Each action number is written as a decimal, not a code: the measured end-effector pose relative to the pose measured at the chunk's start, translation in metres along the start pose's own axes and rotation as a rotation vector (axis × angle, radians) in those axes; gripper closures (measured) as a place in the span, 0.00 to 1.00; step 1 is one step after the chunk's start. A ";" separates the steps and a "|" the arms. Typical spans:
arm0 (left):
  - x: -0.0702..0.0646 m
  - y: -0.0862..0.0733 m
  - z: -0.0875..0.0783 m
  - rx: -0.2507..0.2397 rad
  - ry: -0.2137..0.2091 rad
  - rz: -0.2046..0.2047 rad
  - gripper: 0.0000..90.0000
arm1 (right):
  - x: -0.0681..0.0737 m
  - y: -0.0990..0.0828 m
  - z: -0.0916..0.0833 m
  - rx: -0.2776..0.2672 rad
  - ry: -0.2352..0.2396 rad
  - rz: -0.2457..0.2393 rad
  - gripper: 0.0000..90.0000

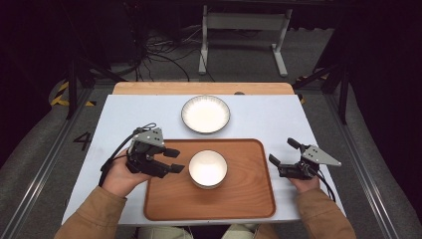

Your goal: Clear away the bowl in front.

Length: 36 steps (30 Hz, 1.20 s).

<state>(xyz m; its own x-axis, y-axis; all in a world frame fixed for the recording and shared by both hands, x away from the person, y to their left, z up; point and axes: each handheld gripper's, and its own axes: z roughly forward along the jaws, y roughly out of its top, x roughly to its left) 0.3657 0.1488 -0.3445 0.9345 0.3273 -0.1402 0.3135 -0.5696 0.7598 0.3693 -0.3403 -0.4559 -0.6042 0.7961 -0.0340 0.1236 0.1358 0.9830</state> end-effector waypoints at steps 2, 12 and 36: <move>0.003 -0.007 -0.005 -0.026 0.013 -0.015 0.48 | 0.000 0.000 0.000 0.000 0.001 -0.002 0.03; 0.014 -0.040 -0.024 -0.178 0.113 -0.086 0.32 | 0.000 0.000 0.000 0.000 0.001 -0.005 0.03; 0.021 -0.115 -0.022 -0.352 0.318 -0.206 0.03 | 0.000 0.000 0.000 -0.002 0.004 -0.006 0.03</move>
<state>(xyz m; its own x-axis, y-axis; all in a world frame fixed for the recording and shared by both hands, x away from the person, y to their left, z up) 0.3452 0.2377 -0.4207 0.7448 0.6499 -0.1511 0.3587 -0.1990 0.9120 0.3689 -0.3402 -0.4559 -0.6083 0.7927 -0.0392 0.1182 0.1393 0.9832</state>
